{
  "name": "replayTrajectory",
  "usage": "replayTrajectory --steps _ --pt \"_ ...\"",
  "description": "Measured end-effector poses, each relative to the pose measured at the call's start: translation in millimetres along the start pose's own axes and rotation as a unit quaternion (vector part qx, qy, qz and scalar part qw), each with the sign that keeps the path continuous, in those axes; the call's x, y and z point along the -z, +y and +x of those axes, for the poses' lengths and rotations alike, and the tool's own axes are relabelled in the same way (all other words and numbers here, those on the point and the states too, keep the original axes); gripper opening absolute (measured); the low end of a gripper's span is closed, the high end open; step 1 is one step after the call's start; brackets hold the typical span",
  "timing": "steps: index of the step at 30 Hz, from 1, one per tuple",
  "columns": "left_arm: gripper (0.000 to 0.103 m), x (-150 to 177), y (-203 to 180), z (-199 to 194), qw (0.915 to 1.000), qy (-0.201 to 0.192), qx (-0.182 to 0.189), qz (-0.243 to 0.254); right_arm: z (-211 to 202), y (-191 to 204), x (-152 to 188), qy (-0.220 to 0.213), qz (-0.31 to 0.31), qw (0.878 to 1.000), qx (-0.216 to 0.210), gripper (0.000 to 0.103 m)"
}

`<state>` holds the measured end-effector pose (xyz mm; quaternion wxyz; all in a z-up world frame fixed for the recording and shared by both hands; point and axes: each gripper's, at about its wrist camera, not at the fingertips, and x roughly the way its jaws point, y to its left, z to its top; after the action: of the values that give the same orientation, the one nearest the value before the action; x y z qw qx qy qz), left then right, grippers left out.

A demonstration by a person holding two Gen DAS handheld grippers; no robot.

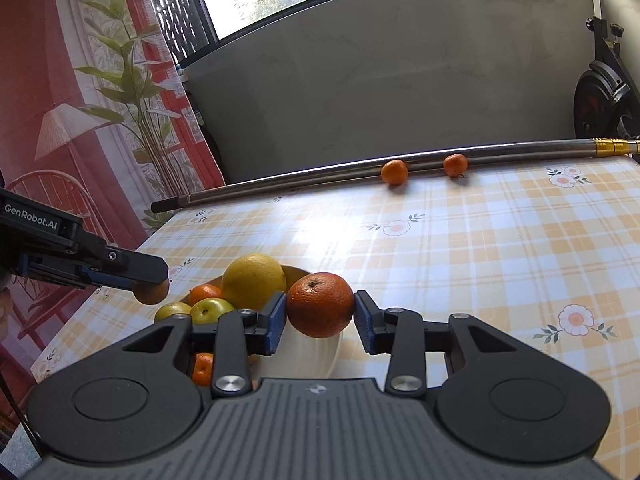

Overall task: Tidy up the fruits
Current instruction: 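Close the left gripper on the brown kiwi while the right gripper holds the tangerine, then carry the tangerine and kiwi over the plate and open both grippers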

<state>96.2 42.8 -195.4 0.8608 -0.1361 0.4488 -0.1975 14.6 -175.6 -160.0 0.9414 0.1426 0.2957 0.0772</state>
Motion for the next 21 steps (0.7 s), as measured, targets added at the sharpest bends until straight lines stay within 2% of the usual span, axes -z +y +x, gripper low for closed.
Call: replayTrajectory --steps 3,11,21 --pt "0.029 13 1 1 0.9999 0.014 0.000 0.005 -5 8 7 0.007 -0.010 1.000 -0.005 0.039" --pt "0.029 41 -2 -3 0.9997 0.020 0.012 0.007 -12 18 29 0.042 -0.013 0.999 -0.017 0.039" --pt "0.029 60 -3 10 0.9993 0.038 0.002 0.006 -16 28 39 0.042 -0.016 0.999 -0.020 0.039"
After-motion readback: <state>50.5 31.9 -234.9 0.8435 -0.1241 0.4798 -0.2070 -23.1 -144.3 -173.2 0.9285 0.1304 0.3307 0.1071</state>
